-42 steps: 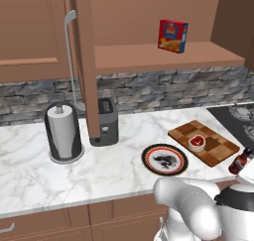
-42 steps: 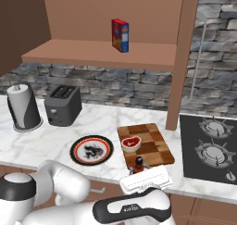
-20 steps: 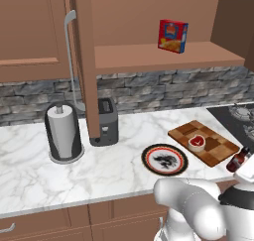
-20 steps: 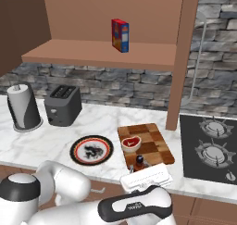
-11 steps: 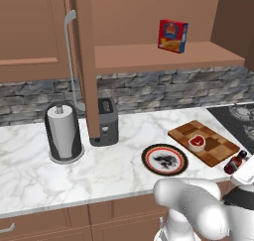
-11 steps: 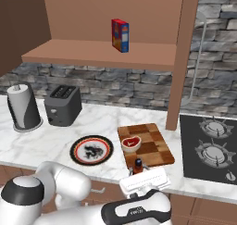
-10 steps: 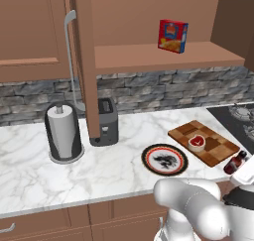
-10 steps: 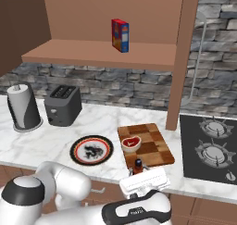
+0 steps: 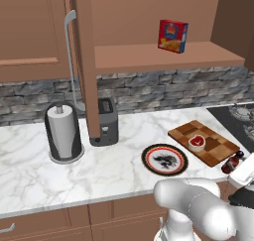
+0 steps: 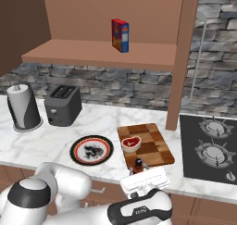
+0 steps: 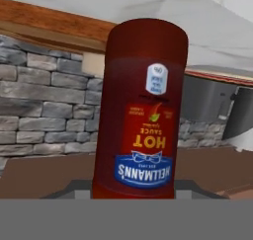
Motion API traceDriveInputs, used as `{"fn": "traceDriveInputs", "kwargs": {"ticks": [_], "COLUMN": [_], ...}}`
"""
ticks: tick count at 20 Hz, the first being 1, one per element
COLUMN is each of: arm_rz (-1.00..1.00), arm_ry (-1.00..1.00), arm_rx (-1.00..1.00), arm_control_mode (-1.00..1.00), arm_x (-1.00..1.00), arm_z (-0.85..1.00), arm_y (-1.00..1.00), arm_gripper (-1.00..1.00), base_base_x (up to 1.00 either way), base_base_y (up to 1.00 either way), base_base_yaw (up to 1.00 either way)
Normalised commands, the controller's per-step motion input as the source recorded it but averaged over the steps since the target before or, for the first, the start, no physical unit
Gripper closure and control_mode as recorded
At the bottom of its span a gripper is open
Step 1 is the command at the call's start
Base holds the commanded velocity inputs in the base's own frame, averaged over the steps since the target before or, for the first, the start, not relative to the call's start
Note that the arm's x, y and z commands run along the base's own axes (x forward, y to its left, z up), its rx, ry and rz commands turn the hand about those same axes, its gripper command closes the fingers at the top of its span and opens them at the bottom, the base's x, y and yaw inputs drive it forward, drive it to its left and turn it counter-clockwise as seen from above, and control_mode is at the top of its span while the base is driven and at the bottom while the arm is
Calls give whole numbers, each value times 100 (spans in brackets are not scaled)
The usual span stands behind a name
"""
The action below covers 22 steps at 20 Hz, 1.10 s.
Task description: Pick the steak from the plate and place it on the cutting board. Then pick the condiment bottle from the cabinet and place it next to the cutting board.
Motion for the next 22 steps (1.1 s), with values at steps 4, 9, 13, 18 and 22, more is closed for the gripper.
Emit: {"fn": "traceDriveInputs", "kwargs": {"ticks": [4, 9, 13, 18, 22], "arm_rz": [0, 0, 0, 0, 0], "arm_ry": [0, -1, -4, -3, -2], "arm_rx": [0, 0, 0, 0, 0], "arm_control_mode": [-100, -100, -100, -100, -100], "arm_x": [16, 7, 2, 1, 3], "arm_z": [-5, -17, -22, -19, -12], "arm_y": [0, 0, 0, 0, 0], "arm_gripper": [100, 100, 100, 100, 100], "base_base_x": [0, 0, 0, 0, 0], "base_base_y": [0, 0, 0, 0, 0], "base_base_yaw": [0, 0, 0, 0, 0]}}
